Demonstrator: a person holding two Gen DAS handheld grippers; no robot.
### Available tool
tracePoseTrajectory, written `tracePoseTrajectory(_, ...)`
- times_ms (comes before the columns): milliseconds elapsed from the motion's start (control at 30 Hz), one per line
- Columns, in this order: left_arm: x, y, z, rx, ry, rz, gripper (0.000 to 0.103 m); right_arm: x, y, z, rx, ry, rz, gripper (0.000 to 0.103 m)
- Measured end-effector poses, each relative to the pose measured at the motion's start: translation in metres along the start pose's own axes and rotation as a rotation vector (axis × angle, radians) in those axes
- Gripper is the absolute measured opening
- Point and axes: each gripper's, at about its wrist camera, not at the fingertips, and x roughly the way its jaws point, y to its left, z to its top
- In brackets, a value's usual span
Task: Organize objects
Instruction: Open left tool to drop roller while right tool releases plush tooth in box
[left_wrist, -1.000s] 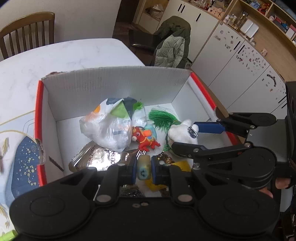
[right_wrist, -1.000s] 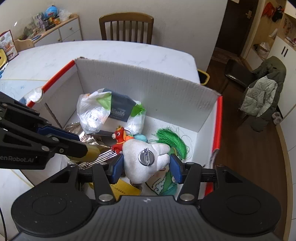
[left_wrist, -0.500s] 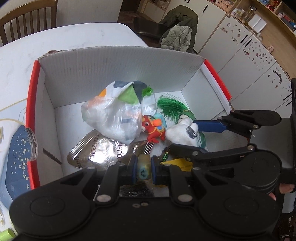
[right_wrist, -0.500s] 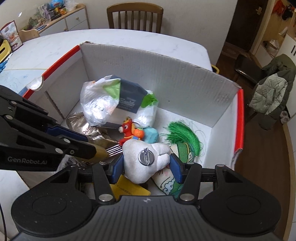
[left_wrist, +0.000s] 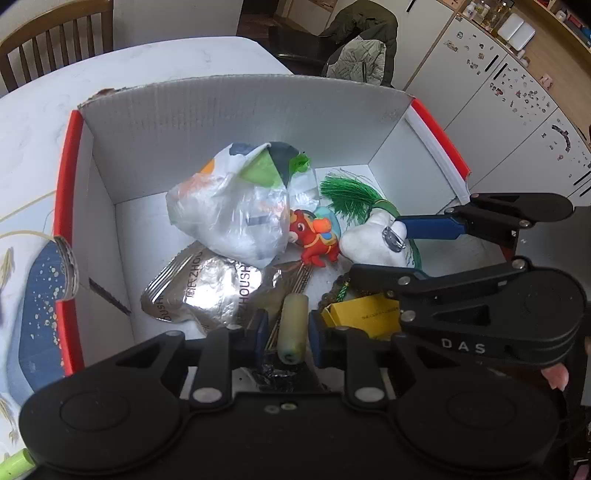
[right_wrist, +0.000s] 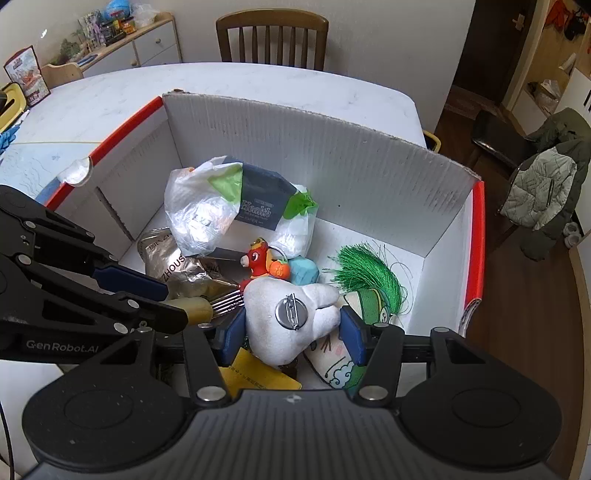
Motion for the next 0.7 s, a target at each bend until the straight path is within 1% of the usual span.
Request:
tracePoseTrajectory(67,-0.003,-0.001,0.000,0.008,-0.007,0.008,0.026,-0.004,-0.001,-0.001,0.001,-0.008,0.010,0.054)
tracePoseTrajectory(133,-0.007,-0.001,-0.001,0.010,-0.020,0.010,0.030,-0.008,-0.002,-0.001,0.002,-0.016,0.017,0.055)
tracePoseTrajectory(233,-0.015,-0.001,-0.003,0.008,-0.045,0.015,0.041,-0.015,-0.002,-0.003,-0.001,-0.032,0.019,0.055)
tracePoseTrajectory(300,-0.023,-0.002,-0.005,0.010,-0.066,0.020,0.052,-0.021,-0.004,-0.003,0.006,-0.047,0.030,0.055)
tracePoseTrajectory(367,-0.030,-0.003,-0.008,0.017,-0.086,0.023,0.055,-0.027,-0.005,-0.005,0.011,-0.062,0.040,0.059)
tracePoseTrajectory(433,-0.037,-0.004,-0.010,0.027,-0.103,0.022,0.056,-0.033,-0.006,-0.006,0.010,-0.074,0.043,0.059)
tracePoseTrajectory(633,-0.058,-0.006,-0.018,0.033,-0.154,0.043,0.065,-0.052,-0.001,-0.010,0.005,-0.106,0.053,0.060)
tracePoseTrajectory(667,-0.062,-0.006,-0.019,0.032,-0.163,0.045,0.067,-0.056,0.000,-0.010,0.006,-0.114,0.054,0.062)
tracePoseTrajectory(700,-0.067,-0.006,-0.021,0.029,-0.172,0.048,0.072,-0.060,0.001,-0.011,0.009,-0.126,0.053,0.062)
